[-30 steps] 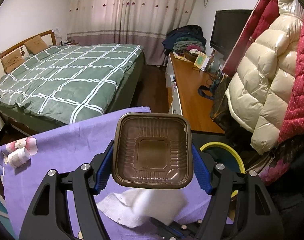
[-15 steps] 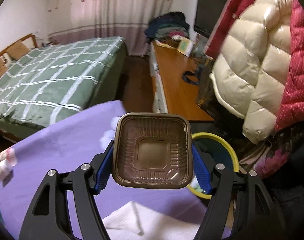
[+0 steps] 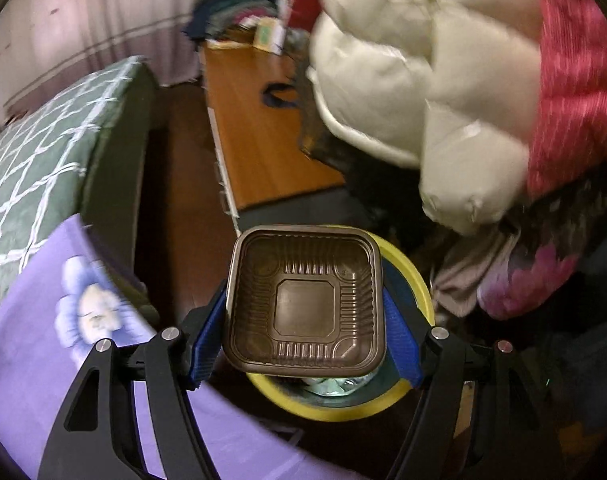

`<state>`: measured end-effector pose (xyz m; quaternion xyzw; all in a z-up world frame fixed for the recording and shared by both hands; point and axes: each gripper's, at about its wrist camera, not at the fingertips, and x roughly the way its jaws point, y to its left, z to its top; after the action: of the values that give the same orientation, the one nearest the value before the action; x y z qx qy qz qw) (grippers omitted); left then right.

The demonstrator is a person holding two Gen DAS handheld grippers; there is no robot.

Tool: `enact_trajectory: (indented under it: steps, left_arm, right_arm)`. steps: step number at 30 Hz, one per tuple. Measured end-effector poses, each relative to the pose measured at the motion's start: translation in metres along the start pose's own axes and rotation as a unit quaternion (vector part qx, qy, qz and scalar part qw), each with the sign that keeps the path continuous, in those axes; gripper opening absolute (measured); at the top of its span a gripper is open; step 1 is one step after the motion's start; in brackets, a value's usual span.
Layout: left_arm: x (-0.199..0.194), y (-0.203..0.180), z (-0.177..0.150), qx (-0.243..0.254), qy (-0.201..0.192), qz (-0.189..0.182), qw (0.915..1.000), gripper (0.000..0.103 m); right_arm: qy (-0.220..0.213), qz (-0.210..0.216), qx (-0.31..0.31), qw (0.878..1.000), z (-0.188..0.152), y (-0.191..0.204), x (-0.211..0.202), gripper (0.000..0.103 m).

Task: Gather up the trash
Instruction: 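Carry the tray over the bin and open the left gripper while the right gripper holds the tissue, then carry the white tissue to the yellow bin and open the right gripper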

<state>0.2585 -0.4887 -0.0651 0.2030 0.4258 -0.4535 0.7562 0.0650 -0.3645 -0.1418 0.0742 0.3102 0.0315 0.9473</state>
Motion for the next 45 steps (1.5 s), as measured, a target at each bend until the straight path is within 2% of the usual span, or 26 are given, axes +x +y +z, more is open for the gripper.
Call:
enact_trajectory:
  steps: [5,7,10,13,16,19,22,30,34,38,41,45]
  left_arm:
    - [0.043,-0.027,0.002,0.043,0.038,-0.013,0.9983,0.072]
    - [0.053,-0.034,0.001,0.053,0.039,-0.005,0.9978,0.09]
    - [0.054,-0.039,-0.001,0.061,0.026,0.007,0.9977,0.093]
    - [0.04,-0.033,-0.005,0.056,0.008,0.017,0.9982,0.094]
    - [0.009,-0.019,-0.012,0.042,-0.031,0.044,0.9977,0.095]
    - [-0.031,0.0,-0.026,0.013,-0.084,0.092,0.9921,0.098]
    - [-0.064,0.021,-0.045,-0.015,-0.118,0.126,0.9849,0.098]
    - [-0.146,0.104,-0.128,-0.119,-0.176,0.195,0.9574,0.098]
    - [-0.18,0.154,-0.195,-0.196,-0.199,0.235,0.9308,0.098]
    - [-0.197,0.198,-0.257,-0.257,-0.202,0.283,0.9016,0.098]
    - [-0.202,0.225,-0.293,-0.293,-0.197,0.301,0.8856,0.098]
    - [-0.208,0.248,-0.324,-0.325,-0.208,0.308,0.8697,0.098]
  right_arm:
    - [0.002,0.001,0.013,1.0,-0.001,-0.009,0.003,0.001]
    - [0.002,0.002,0.015,1.0,-0.001,-0.01,0.004,0.001]
    - [0.004,0.003,0.015,1.0,-0.001,-0.011,0.005,0.001]
    - [0.003,0.002,0.015,1.0,0.0,-0.01,0.006,0.001]
    - [0.004,0.001,0.012,1.0,0.0,-0.007,0.006,0.001]
    - [0.006,0.0,0.008,1.0,-0.002,-0.002,0.007,0.001]
    - [0.008,-0.001,0.005,1.0,-0.003,0.004,0.006,0.001]
    - [0.005,-0.02,0.004,1.0,0.007,0.005,0.003,0.001]
    - [-0.006,-0.036,-0.001,0.999,0.026,-0.002,0.001,0.001]
    - [-0.015,-0.048,0.004,0.999,0.051,-0.016,0.001,0.001]
    - [-0.025,-0.069,0.006,0.997,0.069,-0.031,0.002,0.001]
    - [-0.039,-0.103,0.016,0.994,0.095,-0.055,-0.001,0.001]
